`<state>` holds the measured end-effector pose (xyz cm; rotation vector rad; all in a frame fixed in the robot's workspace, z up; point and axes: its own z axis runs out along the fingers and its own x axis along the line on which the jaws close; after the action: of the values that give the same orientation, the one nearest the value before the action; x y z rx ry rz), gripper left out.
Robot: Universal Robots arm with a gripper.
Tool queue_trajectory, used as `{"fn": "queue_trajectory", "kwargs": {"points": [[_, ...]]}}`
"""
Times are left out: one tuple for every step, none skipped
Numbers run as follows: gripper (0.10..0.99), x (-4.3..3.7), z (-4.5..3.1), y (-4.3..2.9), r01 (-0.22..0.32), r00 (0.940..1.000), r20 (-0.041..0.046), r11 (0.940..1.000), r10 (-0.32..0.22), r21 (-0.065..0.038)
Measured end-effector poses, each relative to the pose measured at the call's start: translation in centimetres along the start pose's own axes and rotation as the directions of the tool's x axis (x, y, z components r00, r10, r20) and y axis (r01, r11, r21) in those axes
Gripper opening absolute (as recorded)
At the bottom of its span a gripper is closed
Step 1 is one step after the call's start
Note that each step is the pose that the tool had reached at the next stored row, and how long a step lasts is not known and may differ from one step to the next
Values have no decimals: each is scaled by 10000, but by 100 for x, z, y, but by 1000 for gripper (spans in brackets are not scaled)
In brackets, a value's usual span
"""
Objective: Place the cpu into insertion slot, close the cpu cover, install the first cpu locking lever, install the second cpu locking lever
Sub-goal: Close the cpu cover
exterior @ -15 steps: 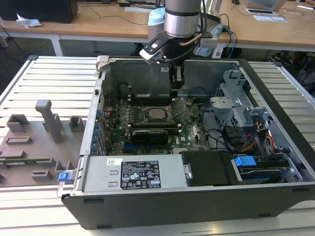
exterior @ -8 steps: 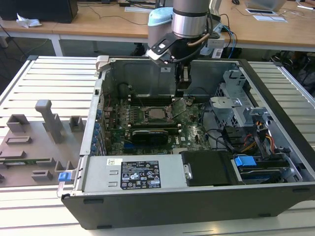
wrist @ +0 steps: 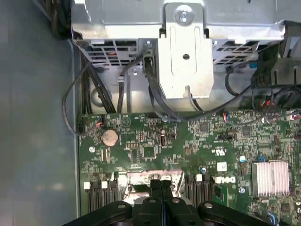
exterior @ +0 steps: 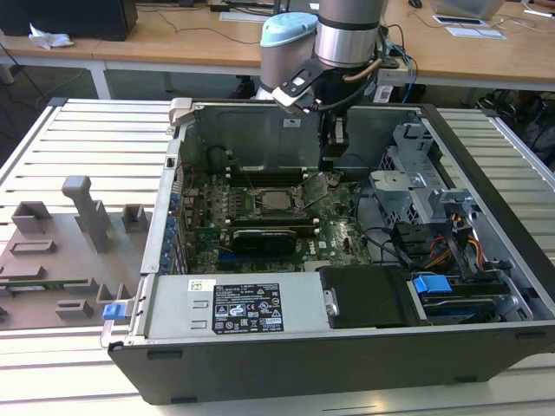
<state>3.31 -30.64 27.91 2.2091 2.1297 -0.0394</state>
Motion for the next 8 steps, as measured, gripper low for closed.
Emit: {"fn": "queue_trajectory", "kwargs": {"points": [[106,1,1,19,-1,10000,0,10000,1,1],[106,1,1,36,-2,10000,0,10000,2,1],[106,2,2,59,-1,10000,0,10000,1,3],[106,3,2,73,-1,10000,0,10000,1,3],[106,4,3,98,0,10000,1,10000,0,4],[106,4,4,113,-2,10000,1,10000,2,4],[106,6,5,149,-1,10000,0,10000,1,5],[106,8,7,216,-1,10000,1,10000,1,7]]}}
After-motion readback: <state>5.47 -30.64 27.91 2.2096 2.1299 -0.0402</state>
